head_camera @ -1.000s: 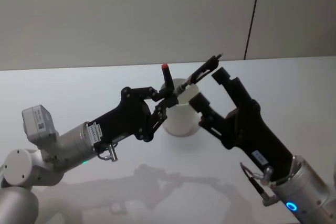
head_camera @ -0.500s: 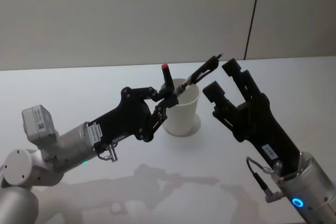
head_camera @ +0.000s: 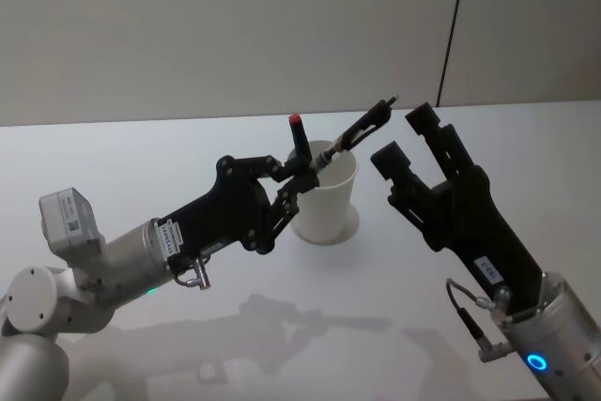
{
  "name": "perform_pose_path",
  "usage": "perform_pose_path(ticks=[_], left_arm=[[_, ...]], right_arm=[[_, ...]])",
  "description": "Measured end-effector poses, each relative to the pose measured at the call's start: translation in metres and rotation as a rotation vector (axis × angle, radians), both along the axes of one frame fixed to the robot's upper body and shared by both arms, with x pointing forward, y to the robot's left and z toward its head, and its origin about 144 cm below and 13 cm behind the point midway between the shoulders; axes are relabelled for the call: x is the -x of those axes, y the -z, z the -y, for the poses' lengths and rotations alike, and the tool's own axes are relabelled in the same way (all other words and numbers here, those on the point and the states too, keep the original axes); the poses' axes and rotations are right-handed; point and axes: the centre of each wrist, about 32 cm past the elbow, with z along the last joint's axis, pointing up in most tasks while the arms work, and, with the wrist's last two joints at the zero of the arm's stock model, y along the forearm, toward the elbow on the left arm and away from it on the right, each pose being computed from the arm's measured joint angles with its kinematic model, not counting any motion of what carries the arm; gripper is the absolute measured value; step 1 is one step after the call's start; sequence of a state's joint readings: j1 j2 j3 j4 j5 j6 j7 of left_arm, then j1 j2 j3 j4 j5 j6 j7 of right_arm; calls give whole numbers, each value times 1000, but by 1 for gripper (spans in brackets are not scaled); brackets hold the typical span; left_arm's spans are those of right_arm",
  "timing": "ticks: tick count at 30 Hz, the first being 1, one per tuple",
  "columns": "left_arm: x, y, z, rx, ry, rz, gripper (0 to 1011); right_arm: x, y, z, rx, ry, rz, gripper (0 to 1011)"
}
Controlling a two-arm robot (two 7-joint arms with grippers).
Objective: Place the pen into the pen holder.
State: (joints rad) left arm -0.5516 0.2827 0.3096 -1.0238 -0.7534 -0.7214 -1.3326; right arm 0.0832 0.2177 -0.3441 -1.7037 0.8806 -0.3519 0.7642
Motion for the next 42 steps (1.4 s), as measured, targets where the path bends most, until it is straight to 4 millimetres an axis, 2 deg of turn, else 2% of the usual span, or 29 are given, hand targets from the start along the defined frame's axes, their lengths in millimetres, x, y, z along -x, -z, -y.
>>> perform_pose_path(ticks=[15, 34, 39, 40, 42], left_arm=[[0, 0, 0, 0, 0, 0, 139], [0, 0, 0, 0, 0, 0, 138], [0, 0, 0, 0, 0, 0, 139], [0, 0, 0, 0, 0, 0, 139], [0, 0, 0, 0, 0, 0, 139]], right_arm=[[-4, 2, 0, 3, 19, -12, 1002], [-19, 3, -7, 22, 20, -38, 1002], [-22, 3, -10, 26, 17, -40, 946], [-23, 3, -10, 28, 16, -40, 898], [-24, 2, -11, 30, 15, -40, 864]])
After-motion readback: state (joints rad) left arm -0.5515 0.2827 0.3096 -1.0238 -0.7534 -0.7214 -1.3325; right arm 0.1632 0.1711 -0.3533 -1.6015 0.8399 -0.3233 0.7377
